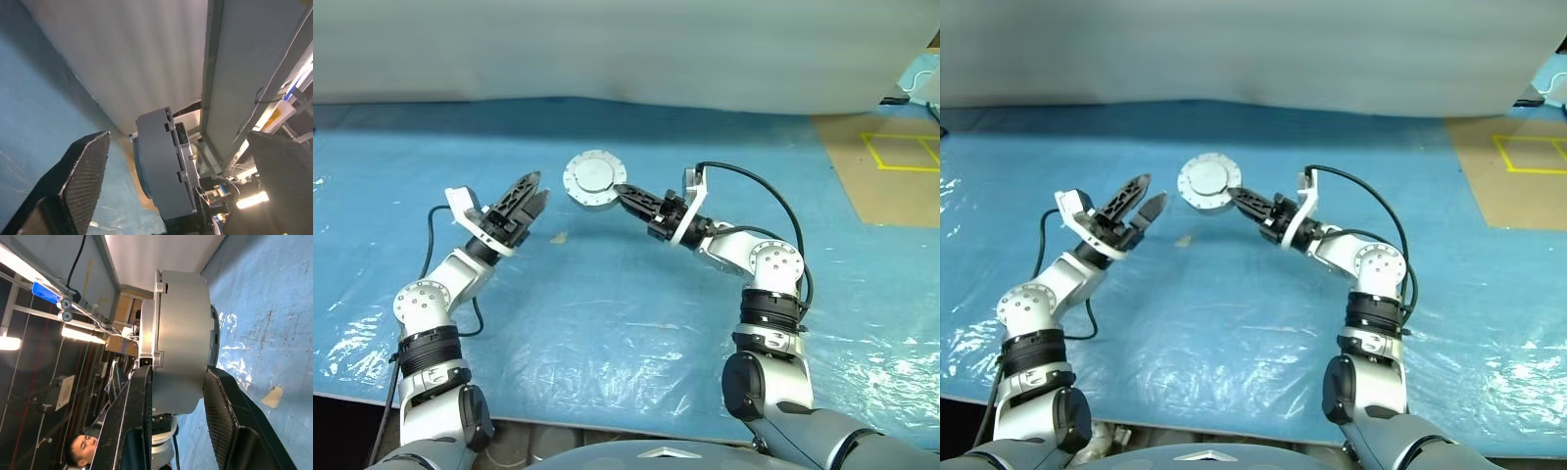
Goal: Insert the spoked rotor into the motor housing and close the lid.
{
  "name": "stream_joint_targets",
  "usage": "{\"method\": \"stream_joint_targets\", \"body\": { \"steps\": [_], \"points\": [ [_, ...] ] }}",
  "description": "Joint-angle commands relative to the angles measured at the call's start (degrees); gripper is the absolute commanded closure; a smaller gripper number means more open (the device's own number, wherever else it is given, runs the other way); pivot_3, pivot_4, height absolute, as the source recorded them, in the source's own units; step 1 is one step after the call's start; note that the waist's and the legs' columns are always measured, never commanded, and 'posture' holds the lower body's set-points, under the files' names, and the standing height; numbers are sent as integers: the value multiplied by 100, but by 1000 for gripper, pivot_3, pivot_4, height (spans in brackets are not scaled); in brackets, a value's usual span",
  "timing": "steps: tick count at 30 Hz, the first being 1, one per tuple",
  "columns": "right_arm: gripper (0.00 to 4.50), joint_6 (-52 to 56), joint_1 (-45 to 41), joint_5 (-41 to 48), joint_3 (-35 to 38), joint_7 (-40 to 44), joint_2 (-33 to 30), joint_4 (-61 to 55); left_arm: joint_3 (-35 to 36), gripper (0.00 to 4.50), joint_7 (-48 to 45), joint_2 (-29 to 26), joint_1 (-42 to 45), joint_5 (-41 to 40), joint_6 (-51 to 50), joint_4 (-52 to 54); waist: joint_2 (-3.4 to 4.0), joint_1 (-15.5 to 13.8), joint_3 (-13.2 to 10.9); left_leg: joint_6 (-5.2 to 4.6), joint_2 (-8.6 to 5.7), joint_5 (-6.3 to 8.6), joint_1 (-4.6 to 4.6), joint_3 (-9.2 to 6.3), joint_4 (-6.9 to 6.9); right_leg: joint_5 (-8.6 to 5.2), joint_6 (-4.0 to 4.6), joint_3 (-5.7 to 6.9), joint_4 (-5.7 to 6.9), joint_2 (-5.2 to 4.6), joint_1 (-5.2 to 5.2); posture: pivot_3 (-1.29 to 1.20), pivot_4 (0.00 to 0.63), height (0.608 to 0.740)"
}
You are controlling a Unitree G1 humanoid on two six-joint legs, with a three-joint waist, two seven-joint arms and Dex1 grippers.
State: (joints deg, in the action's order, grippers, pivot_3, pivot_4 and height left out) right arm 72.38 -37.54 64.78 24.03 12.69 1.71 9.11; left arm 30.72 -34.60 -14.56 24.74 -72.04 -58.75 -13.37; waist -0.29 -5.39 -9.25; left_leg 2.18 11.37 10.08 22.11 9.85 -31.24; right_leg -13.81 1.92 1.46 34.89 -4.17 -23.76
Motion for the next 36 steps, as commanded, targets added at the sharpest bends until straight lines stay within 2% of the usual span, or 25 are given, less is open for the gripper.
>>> {"method": "stream_joint_targets", "body": {
  "steps": [1,8,14,22,25,29,34,36],
  "points": [
    [3382,18,-171,438,-57,122,33,-288,-128,23,37,-14,85,-67,-169,-150,0,-2,0,0,0,0,0,-1,0,0,0,0,0,1,0,0,150,740],
    [3382,81,-111,524,-136,123,13,-297,-377,23,-137,254,596,-60,-189,-451,-1,-20,0,0,-6,0,12,-16,-12,7,-12,0,0,0,4,0,150,740],
    [3382,50,-113,541,-183,87,8,-257,-729,23,-366,548,887,322,-17,-843,-1,-15,0,0,-11,0,8,-21,-17,9,-16,-1,0,-1,11,0,150,740],
    [3382,14,-65,574,-206,-18,2,-305,-805,23,-355,704,963,1105,999,-1029,-2,-10,0,-1,-13,-1,10,-29,-19,10,-15,0,2,0,12,0,150,740],
    [3382,-9,-45,591,-207,-66,10,-315,-697,631,-402,733,945,1147,1194,-1129,-1,-16,0,-1,-15,-1,11,-33,-21,10,-16,1,2,0,15,0,150,740],
    [3382,-33,-23,612,-229,-112,19,-318,-768,1838,-293,719,944,1148,999,-1084,-1,-15,0,-1,-16,-1,11,-36,-29,10,-16,2,7,-1,16,0,150,740],
    [3382,-92,-35,554,-253,-241,75,-295,-715,1878,-463,770,886,731,568,-823,-1,-5,0,-1,-15,-1,9,-38,-37,10,-16,2,15,-1,18,0,150,740],
    [3382,-137,-38,528,-229,-336,103,-278,-831,1888,-233,765,905,954,588,-833,-1,-15,0,-1,-14,-1,9,-39,-38,10,-16,2,19,-1,17,0,150,740]
  ]
}}
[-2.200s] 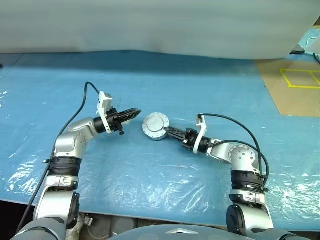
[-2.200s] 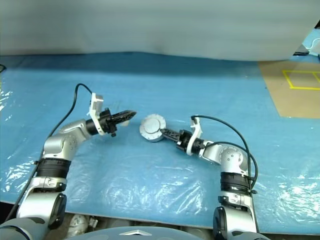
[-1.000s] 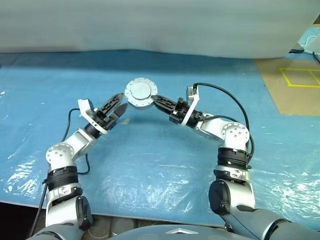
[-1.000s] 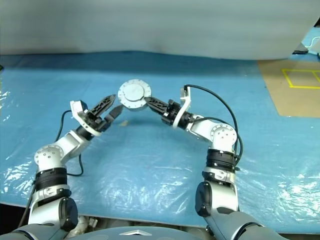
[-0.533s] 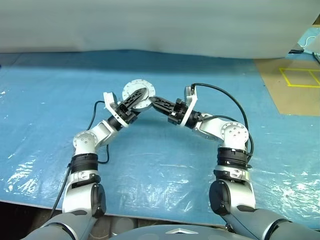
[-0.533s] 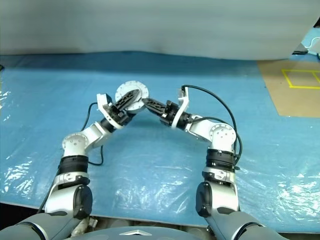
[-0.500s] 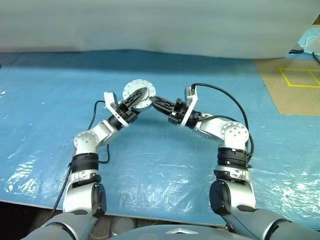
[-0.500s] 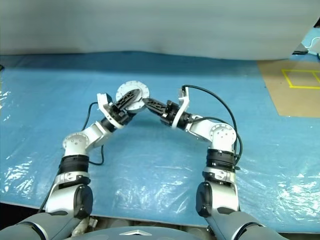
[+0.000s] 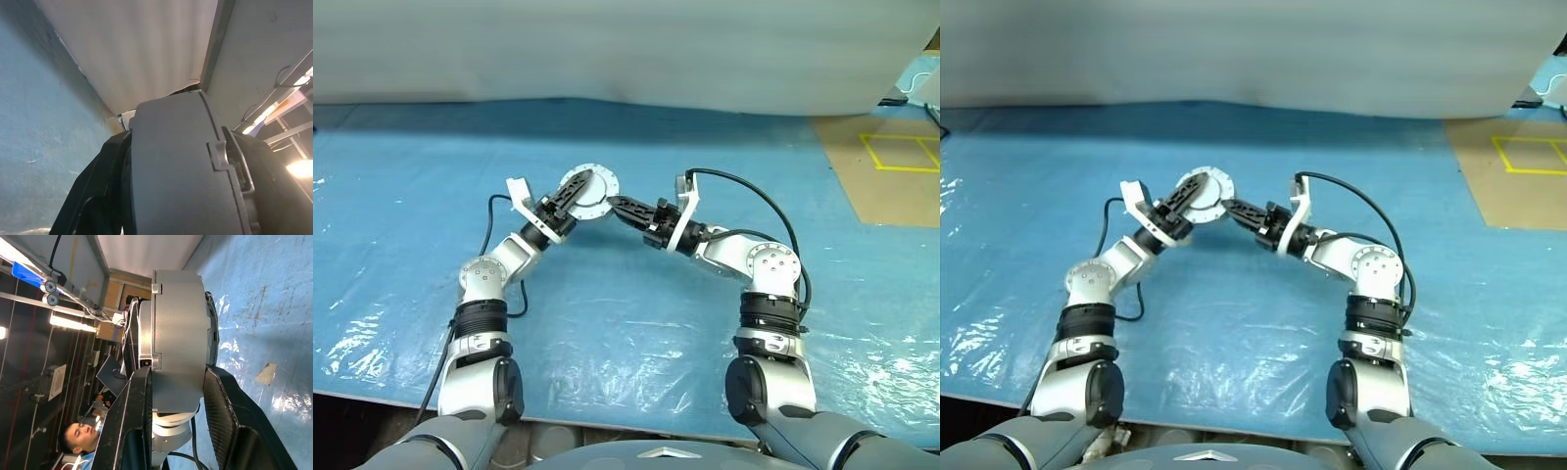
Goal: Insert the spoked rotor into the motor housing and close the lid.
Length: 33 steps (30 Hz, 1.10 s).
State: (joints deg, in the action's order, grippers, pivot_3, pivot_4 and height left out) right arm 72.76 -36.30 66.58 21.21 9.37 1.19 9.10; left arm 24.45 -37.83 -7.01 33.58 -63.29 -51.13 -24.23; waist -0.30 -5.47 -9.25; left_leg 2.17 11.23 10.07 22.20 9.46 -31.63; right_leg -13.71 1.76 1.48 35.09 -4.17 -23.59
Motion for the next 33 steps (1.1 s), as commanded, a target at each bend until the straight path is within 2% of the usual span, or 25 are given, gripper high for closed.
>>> {"method": "stream_joint_targets", "body": {
  "steps": [1,3,7,10,13,16,20,23,27,33],
  "points": [
    [3382,-199,-158,325,59,-59,168,-278,-169,1896,37,48,17,-10,-203,293,0,-6,0,0,0,0,0,-1,-2,0,0,0,1,0,0,0,150,740],
    [3382,-284,-143,209,43,-166,178,-308,-106,1897,-17,77,-12,-163,-287,384,0,-7,0,0,-1,0,1,-2,-8,0,0,0,2,-2,3,0,150,740],
    [3382,-662,-90,-169,-121,-105,136,-536,-197,1898,291,55,60,177,-106,213,0,-7,0,0,-1,0,0,-6,-14,0,0,1,8,-2,5,0,150,740],
    [2385,-867,-63,-244,-201,79,105,-616,-117,1898,291,78,134,130,-92,158,0,-8,0,0,-1,0,1,-8,-19,0,-1,1,9,-2,6,0,150,740],
    [1365,-605,-102,27,-156,42,74,-431,60,1898,377,108,311,4,-86,51,0,-6,0,0,-3,0,1,-9,-21,1,-2,1,9,-3,8,0,150,740],
    [1365,-584,-123,15,-187,62,35,-356,410,1898,531,136,552,-296,-96,-149,0,5,0,0,-4,0,1,-14,-25,1,-2,1,14,-2,7,0,150,740],
    [1365,-605,-110,-23,-221,14,-7,-355,631,1898,643,71,750,-192,298,-252,0,8,0,0,-4,0,-1,-18,-27,1,-2,1,17,-2,8,0,150,740],
    [1365,-771,-70,-240,-281,-24,-113,-391,900,1898,829,-12,961,106,1263,-420,0,2,0,0,-8,0,3,-22,-29,1,-2,1,17,-3,8,0,150,740],
    [1365,-1245,-74,-755,-247,-114,-354,-82,931,1898,1068,-271,1099,939,2688,-743,0,3,0,0,-9,0,3,-38,-33,2,-3,7,15,-2,17,0,150,740],
    [1365,-1280,60,-1148,-663,147,-530,-263,853,1898,1056,-855,1362,1807,3836,-1921,-1,-8,0,1,-20,0,21,-72,-37,5,-10,22,1,-2,22,0,150,740]
  ]
}}
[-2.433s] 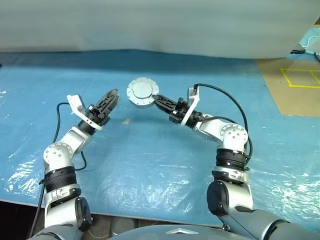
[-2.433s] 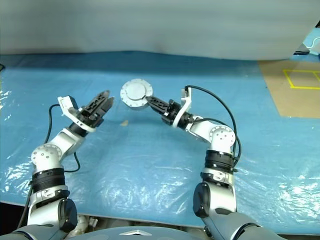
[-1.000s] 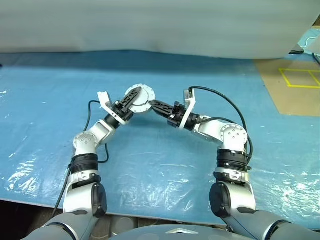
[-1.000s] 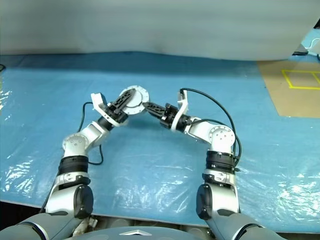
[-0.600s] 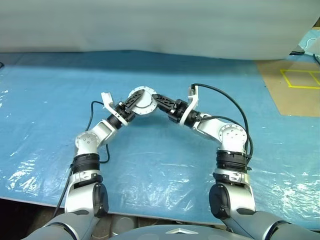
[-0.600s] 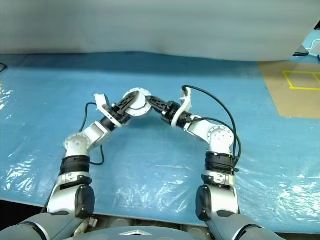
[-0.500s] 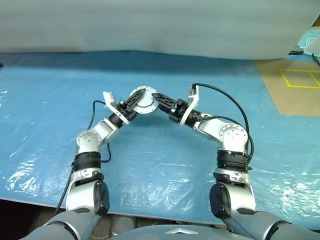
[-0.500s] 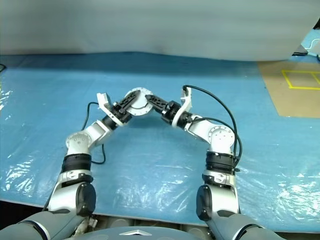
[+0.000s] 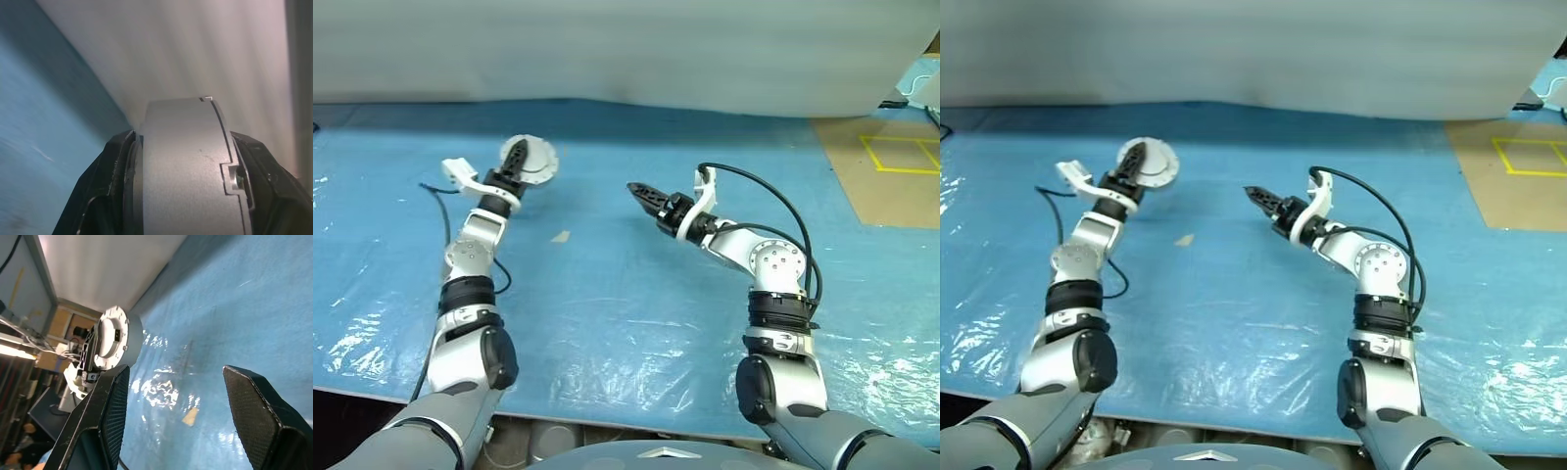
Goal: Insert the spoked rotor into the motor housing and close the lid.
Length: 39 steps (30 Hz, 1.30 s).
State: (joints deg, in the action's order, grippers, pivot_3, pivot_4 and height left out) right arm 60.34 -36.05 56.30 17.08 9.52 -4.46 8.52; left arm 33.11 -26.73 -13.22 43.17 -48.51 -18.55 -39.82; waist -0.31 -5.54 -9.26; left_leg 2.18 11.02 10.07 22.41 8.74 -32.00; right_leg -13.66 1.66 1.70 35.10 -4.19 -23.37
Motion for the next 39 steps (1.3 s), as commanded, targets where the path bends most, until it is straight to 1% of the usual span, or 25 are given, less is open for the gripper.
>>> {"method": "stream_joint_targets", "body": {
  "steps": [1,3,5,8,11,15,19,21,25,32,36,38,39],
  "points": [
    [1365,-56,53,-209,-318,144,30,-187,-38,1898,-23,-306,477,479,756,-612,0,-3,0,0,0,0,4,-4,-3,0,0,4,0,0,0,0,150,740],
    [1365,-107,64,-293,-371,152,73,-170,-118,1898,120,-427,656,805,995,-1199,0,-10,0,0,1,0,17,-18,-15,1,-2,16,0,0,0,0,150,740],
    [1365,-119,74,-321,-406,170,106,-215,-142,1898,151,-465,774,985,1150,-1557,-1,-19,0,0,-2,0,24,-22,-21,4,-6,20,0,-4,0,0,150,740],
    [1365,-92,122,-400,-518,227,98,-305,-156,1898,60,-449,878,1137,1294,-1899,-5,-27,-3,0,-9,0,27,-24,-26,8,-13,20,-2,-12,2,0,150,740],
    [1365,-103,180,-505,-563,233,69,-354,-172,1898,216,-532,864,1350,1389,-2249,-5,-21,-3,0,-6,0,27,-25,-26,8,-12,22,0,-10,2,0,150,740],
    [1365,-112,229,-633,-627,272,6,-387,-230,1898,195,-588,786,1565,1545,-2448,-6,2,-3,0,-6,0,18,-25,-27,8,-12,19,3,-11,8,0,150,740],
    [1328,-109,246,-718,-653,303,27,-371,-119,755,70,-633,776,1493,1404,-2484,-5,2,-3,0,-5,0,10,-24,-27,8,-11,16,12,-10,9,0,150,740],
    [1328,-114,230,-784,-701,358,21,-322,-173,64,330,-728,751,1657,1529,-2530,-6,-4,-3,0,-7,0,12,-24,-29,8,-11,16,12,-11,9,0,150,740],
    [1328,-113,203,-890,-779,478,20,-305,-54,25,595,-1026,719,1726,1677,-2607,-6,10,-3,0,-5,0,12,-24,-29,8,-11,16,12,-10,8,0,150,740],
    [1328,-160,222,-1071,-872,624,63,-268,200,25,444,-1634,644,1672,1881,-2663,-6,-1,-3,1,-6,0,12,-24,-29,8,-11,16,11,-11,8,0,150,740],
    [1328,-230,200,-1189,-920,736,9,-311,196,25,-19,-1779,659,1638,1846,-2415,-6,-16,-3,1,-5,0,11,-24,-29,8,-11,16,12,-11,8,0,150,740],
    [1328,-367,253,-1289,-1017,895,-128,-559,115,25,-685,-1719,660,1448,1508,-1924,-8,-26,-5,1,-6,0,12,-24,-29,8,-11,18,12,-14,9,0,150,740],
    [1328,-578,329,-1399,-1097,1020,-225,-804,-2,25,-983,-1650,590,1318,1162,-1448,-13,-33,-8,1,-6,0,15,-24,-30,8,-11,19,12,-15,9,0,150,740]
  ]
}}
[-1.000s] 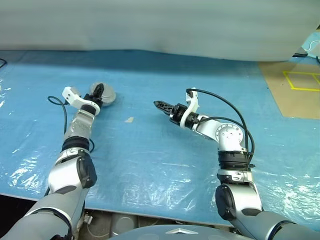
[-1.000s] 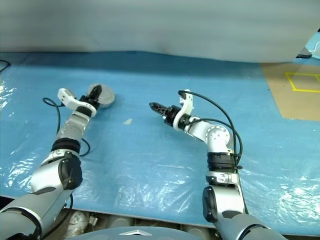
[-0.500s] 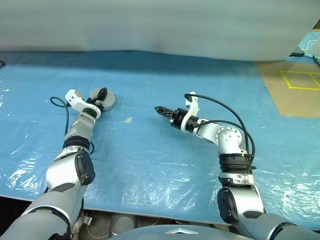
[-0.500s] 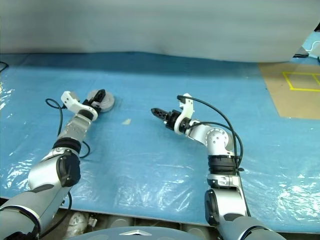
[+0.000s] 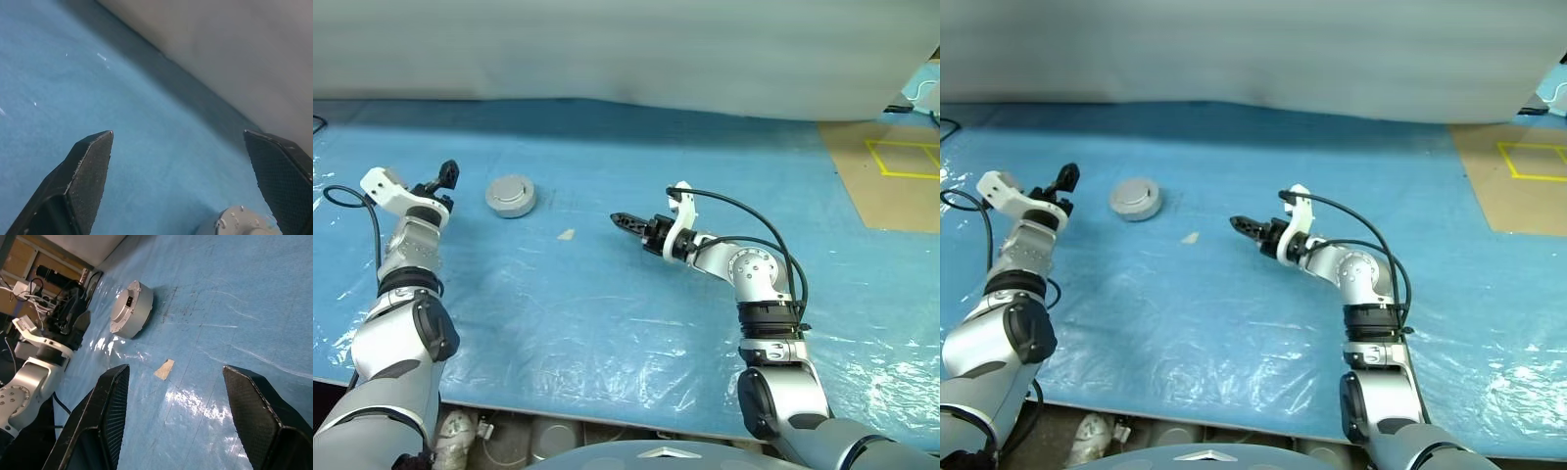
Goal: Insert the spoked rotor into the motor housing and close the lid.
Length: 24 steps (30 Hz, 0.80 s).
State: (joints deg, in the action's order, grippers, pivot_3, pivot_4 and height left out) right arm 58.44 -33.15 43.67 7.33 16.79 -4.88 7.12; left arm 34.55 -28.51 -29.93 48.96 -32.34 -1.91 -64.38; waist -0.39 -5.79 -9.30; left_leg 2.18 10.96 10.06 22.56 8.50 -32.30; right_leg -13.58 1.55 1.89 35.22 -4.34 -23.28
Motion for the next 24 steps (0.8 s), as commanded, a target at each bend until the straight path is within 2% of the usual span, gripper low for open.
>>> {"method": "stream_joint_targets", "body": {
  "steps": [1,6,10,14,18,20,24],
  "points": [
    [1328,-535,98,-197,-148,357,-248,-859,-331,25,-1057,102,-114,-365,-760,1578,-8,-11,-4,0,1,0,1,0,0,0,0,2,0,-1,0,0,150,740],
    [1328,-1646,329,-1132,-355,292,-729,-1456,-1149,25,-1640,350,-1165,-1388,-2768,4864,-8,18,-5,0,1,0,3,3,1,-1,4,2,2,-3,-1,0,150,740],
    [1328,-1999,492,-1937,-688,280,-1349,-1611,-1820,25,-1900,263,-1922,-1480,-3411,6192,-7,58,-5,0,1,0,-19,14,4,-3,7,-15,13,2,0,0,150,740],
    [1328,-2327,819,-2457,-859,208,-1597,-1932,-2304,25,-1882,453,-2265,-1099,-3168,6587,-5,53,-7,0,7,0,-37,23,7,-7,13,-27,19,10,4,0,150,740],
    [1328,-2875,1218,-3090,-1058,23,-1661,-2125,-2921,25,-2159,599,-2548,-302,-2287,6575,-4,53,-7,-1,5,0,-44,25,4,-7,10,-39,10,9,8,0,150,740],
    [1328,-3126,1375,-3432,-1224,-41,-1700,-2153,-2953,25,-2239,706,-2551,-306,-2161,6496,-5,53,-7,-1,5,0,-44,26,4,-7,9,-40,6,9,9,0,150,740],
    [1328,-2826,1521,-3416,-1205,2,-1640,-2321,-3063,25,-2476,671,-2516,-51,-1854,6336,-4,74,-7,-1,5,0,-48,27,5,-7,10,-42,7,11,9,0,150,740]
  ]
}}
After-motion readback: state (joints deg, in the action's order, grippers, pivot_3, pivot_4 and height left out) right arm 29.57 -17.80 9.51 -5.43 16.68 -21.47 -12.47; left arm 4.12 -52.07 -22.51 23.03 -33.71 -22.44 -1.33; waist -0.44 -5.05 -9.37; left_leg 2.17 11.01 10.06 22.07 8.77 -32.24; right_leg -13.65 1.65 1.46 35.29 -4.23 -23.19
